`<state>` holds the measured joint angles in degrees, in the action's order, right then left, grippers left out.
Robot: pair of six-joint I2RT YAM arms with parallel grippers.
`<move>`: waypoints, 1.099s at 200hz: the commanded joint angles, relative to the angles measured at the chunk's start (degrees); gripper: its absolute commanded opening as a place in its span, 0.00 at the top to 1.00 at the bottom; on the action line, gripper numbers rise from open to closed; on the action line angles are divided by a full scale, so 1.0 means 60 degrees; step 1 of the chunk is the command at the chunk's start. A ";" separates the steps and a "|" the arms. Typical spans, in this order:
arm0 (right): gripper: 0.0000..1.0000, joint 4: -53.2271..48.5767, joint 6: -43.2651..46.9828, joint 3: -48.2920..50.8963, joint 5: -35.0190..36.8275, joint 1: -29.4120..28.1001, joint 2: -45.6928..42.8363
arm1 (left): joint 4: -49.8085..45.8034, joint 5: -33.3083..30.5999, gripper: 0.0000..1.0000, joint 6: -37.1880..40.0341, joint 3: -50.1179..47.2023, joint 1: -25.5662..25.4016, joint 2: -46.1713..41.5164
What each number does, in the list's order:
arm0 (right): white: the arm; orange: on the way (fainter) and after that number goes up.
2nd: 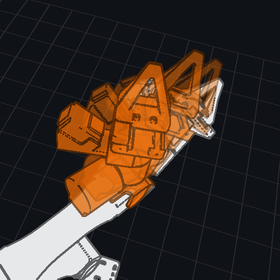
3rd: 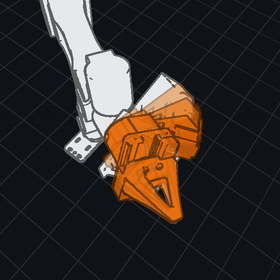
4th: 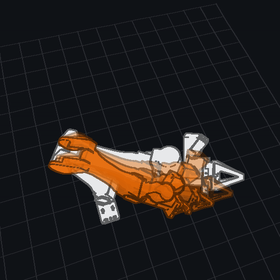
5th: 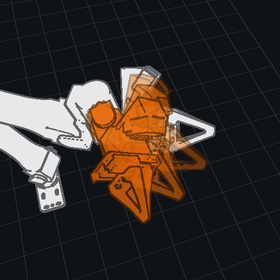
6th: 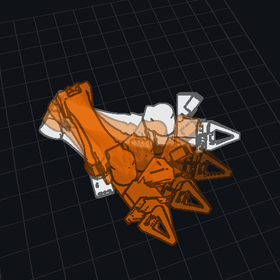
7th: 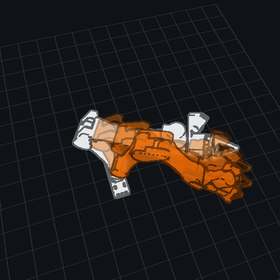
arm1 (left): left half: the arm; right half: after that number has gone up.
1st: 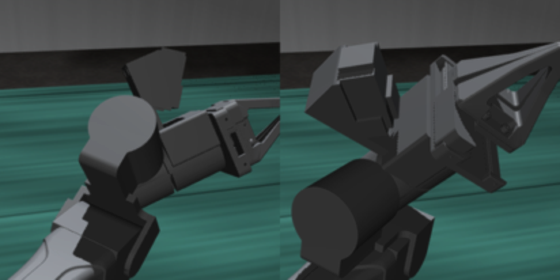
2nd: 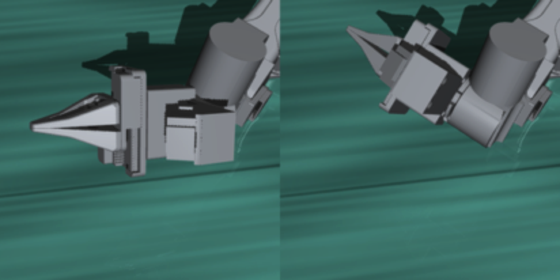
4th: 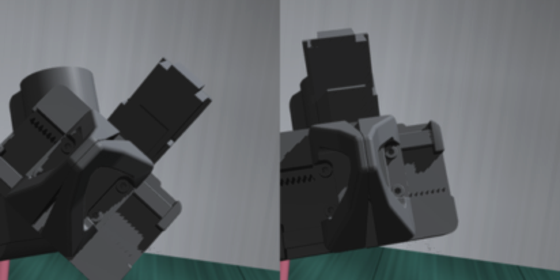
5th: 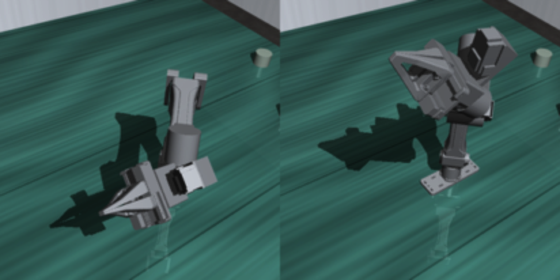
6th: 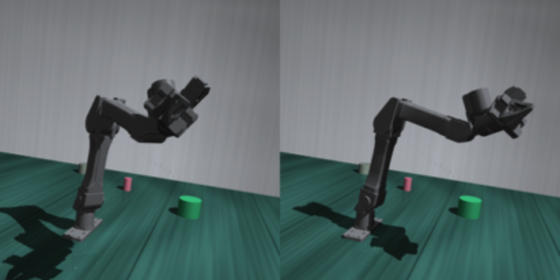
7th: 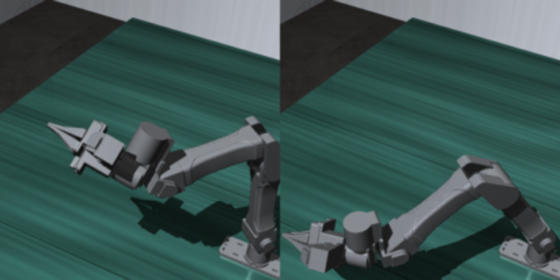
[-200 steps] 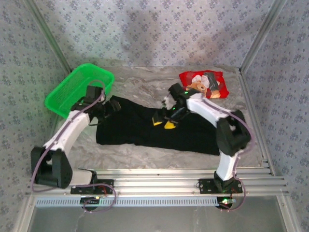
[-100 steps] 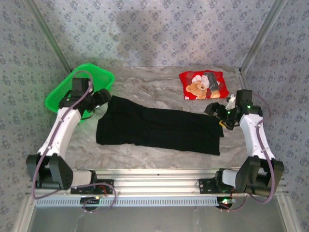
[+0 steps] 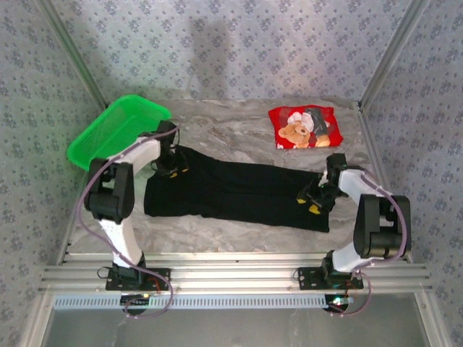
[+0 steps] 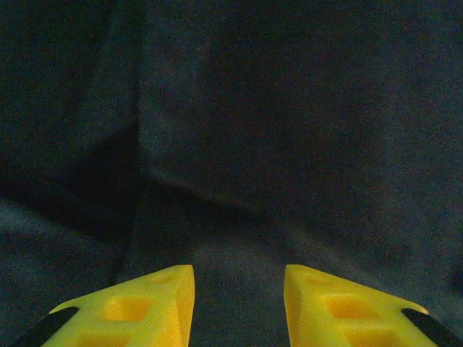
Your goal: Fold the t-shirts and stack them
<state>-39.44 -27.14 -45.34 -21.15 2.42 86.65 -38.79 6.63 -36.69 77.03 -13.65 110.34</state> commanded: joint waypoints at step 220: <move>0.60 0.4272 -0.7741 -0.4249 -0.1347 -0.8830 0.5376 | 0.1271 0.3607 0.73 -0.2268 1.4231 -0.0417 1.0713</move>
<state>-17.21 -68.18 -72.25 -28.47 -49.17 114.76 -31.66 27.66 -46.19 164.00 -14.44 169.47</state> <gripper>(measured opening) 0.401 0.271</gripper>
